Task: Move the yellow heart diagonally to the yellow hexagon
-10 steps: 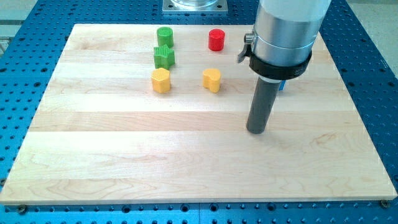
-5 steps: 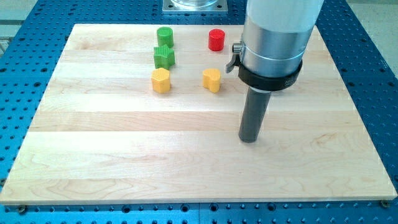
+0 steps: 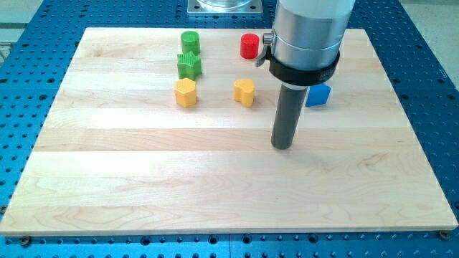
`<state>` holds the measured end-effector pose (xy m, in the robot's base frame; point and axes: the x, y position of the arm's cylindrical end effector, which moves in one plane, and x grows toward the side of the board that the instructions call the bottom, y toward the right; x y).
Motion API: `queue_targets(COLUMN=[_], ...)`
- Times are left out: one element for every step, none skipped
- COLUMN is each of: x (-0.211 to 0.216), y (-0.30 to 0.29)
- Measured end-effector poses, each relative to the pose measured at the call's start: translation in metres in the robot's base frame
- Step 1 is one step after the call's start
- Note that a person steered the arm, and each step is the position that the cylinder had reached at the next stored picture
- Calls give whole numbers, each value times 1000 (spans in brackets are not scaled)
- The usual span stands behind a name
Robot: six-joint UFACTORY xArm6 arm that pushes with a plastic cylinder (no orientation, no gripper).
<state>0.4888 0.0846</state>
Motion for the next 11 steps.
queue_targets(x=[-1, -1, -12, -40, -33, -92, -111, -103, -80, -117, -138], y=[-1, -5, 26, 15, -1, 0, -26, -34, -33, -34, -39])
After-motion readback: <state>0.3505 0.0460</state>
